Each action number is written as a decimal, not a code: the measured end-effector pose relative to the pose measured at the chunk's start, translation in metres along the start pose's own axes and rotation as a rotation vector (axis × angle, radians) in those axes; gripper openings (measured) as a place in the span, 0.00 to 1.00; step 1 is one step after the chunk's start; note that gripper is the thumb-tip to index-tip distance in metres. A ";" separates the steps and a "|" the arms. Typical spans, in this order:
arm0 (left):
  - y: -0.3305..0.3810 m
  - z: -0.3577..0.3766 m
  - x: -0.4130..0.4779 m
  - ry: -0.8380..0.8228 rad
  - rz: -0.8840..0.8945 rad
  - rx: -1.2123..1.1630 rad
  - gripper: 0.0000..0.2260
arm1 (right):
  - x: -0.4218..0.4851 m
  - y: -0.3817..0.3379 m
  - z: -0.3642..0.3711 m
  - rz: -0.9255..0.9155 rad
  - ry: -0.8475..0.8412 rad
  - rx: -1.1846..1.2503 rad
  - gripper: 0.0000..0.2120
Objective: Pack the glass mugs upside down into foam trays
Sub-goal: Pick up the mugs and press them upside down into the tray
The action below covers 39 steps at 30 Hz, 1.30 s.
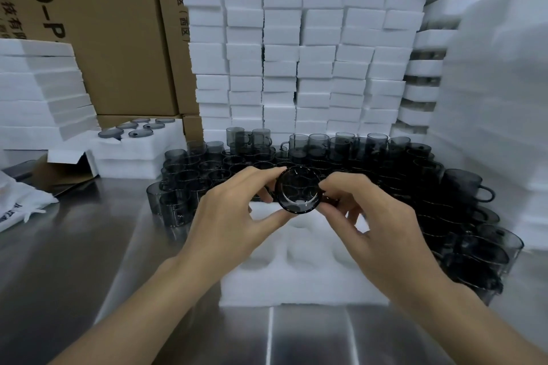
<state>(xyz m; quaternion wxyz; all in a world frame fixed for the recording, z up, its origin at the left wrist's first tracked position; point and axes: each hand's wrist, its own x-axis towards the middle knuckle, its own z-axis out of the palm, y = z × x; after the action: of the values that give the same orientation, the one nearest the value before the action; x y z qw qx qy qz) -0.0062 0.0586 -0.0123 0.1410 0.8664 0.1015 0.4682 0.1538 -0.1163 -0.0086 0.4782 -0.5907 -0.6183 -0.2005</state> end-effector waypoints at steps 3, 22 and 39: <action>0.003 -0.001 0.000 0.021 0.008 0.009 0.22 | 0.000 -0.001 0.003 0.094 0.065 0.109 0.22; 0.004 0.005 -0.002 0.024 0.005 -0.082 0.27 | -0.006 -0.001 0.010 0.159 0.054 0.089 0.10; 0.011 -0.001 -0.003 0.044 0.050 -0.056 0.31 | -0.007 -0.007 0.003 0.090 0.160 0.077 0.06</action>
<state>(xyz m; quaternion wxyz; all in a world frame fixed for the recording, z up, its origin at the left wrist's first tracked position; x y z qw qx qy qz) -0.0080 0.0475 -0.0108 0.1510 0.8537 0.0696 0.4934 0.1454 -0.1194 -0.0135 0.5569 -0.5812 -0.5581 -0.2018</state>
